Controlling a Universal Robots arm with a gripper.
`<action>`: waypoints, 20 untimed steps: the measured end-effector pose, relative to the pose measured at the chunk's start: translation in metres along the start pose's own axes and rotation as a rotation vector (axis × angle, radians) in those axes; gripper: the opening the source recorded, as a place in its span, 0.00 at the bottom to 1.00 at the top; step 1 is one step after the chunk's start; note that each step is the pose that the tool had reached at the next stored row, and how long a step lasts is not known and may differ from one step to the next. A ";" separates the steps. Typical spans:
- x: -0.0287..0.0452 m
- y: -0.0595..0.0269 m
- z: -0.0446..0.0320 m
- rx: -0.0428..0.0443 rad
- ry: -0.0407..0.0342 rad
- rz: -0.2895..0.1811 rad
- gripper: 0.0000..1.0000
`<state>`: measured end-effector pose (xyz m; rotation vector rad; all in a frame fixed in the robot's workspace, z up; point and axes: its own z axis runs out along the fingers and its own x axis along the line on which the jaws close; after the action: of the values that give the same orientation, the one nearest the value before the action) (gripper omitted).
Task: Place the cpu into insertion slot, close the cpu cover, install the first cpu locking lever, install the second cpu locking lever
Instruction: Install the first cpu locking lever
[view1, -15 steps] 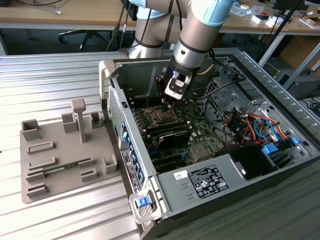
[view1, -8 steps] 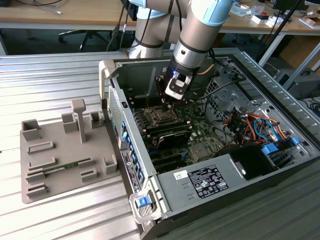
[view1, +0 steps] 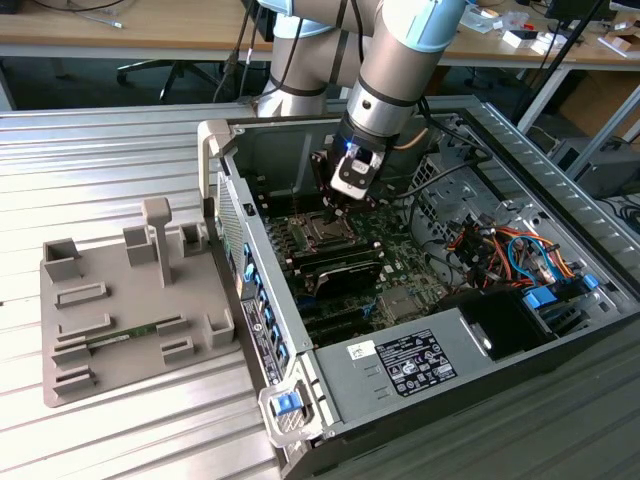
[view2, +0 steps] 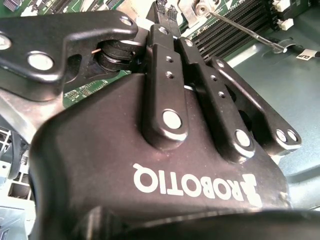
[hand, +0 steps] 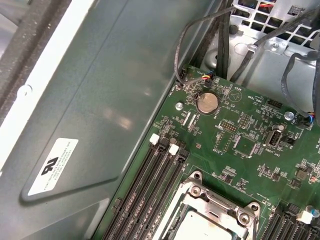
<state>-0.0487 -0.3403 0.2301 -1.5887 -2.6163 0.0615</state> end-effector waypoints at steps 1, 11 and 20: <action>0.0000 0.0000 0.0000 0.0001 -0.0001 -0.001 0.10; 0.0000 0.0000 0.0000 0.0007 -0.0011 -0.014 0.10; 0.0000 0.0000 0.0000 0.0012 -0.0019 -0.025 0.10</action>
<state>-0.0487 -0.3403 0.2301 -1.5555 -2.6367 0.0630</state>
